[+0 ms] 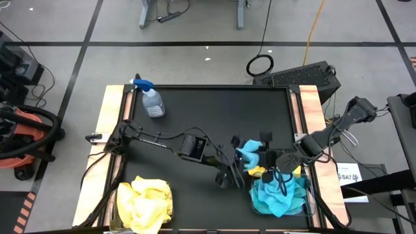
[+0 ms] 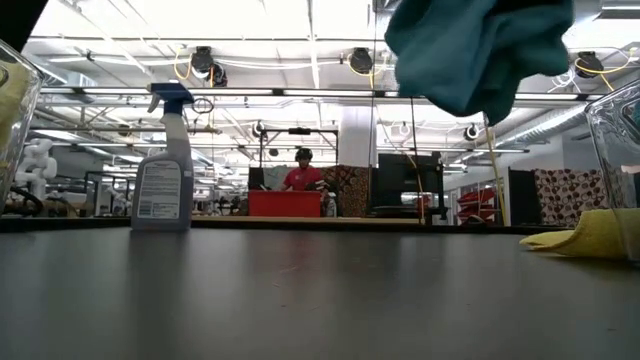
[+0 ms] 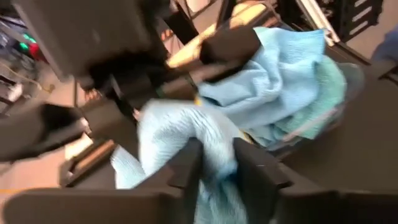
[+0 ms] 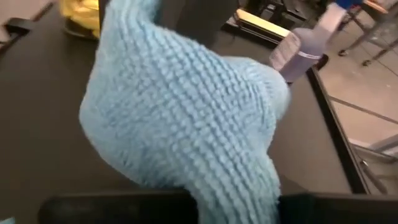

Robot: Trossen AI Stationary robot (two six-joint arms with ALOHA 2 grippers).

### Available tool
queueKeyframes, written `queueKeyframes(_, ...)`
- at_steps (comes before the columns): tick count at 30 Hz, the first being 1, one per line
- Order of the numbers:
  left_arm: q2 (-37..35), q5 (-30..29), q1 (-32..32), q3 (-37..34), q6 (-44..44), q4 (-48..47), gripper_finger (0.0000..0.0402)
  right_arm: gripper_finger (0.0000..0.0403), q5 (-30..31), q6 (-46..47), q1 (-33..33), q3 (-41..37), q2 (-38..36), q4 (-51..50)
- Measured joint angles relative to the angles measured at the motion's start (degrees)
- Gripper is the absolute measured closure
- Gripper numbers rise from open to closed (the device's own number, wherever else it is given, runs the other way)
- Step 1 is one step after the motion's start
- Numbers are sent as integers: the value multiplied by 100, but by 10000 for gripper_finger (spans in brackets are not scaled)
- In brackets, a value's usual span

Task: Sort microfiber towel by color & place in baskets
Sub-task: Put the blue towel into the right transparent bin

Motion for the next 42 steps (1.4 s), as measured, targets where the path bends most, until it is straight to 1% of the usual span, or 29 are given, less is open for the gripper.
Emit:
queueKeyframes(3, 0, -49, -78, 0, -294, -241, 252, 372, -131, 168, 161, 112, -14, -232)
queueKeyframes(7, 0, -111, -213, 0, -681, -628, 183, 365, -417, 603, 462, 449, -18, -966)
queueKeyframes(10, 0, -139, -309, 0, -1015, -1026, 148, 369, -927, 877, 758, 742, -18, -1550)
queueKeyframes(12, 0, -141, -365, 0, -1258, -1306, 136, 370, -1331, 1097, 959, 935, -21, -1869)
queueKeyframes(15, -1, -144, -406, -33, -1631, -1692, 131, 369, -1828, 1603, 1233, 1238, -21, -2512)
queueKeyframes(19, 0, -154, -443, -246, -1830, -1711, 131, 369, -2314, 2553, 1578, 1531, -21, -3520)
queueKeyframes(24, -2, -154, -476, -516, -1825, -1572, 131, 369, -2860, 3655, 1914, 1555, 16, -4416)
queueKeyframes(27, 3, -157, -392, -679, -1828, -1494, 130, 369, -3228, 4073, 2063, 1437, 122, -4638)
queueKeyframes(31, 22, -180, -300, -864, -1830, -1307, 130, 369, -3733, 4444, 2211, 1176, 319, -4493)
queueKeyframes(34, 44, -136, -241, -1055, -1827, -1090, 130, 369, -3963, 4566, 2310, 915, 517, -4039)
queueKeyframes(39, 42, -76, -121, -1346, -1825, -603, 130, 369, -4019, 4581, 2412, 527, 898, -3141)
queueKeyframes(42, 42, -38, -64, -1497, -1825, -355, 130, 369, -4026, 4618, 2421, 359, 1173, -2817)
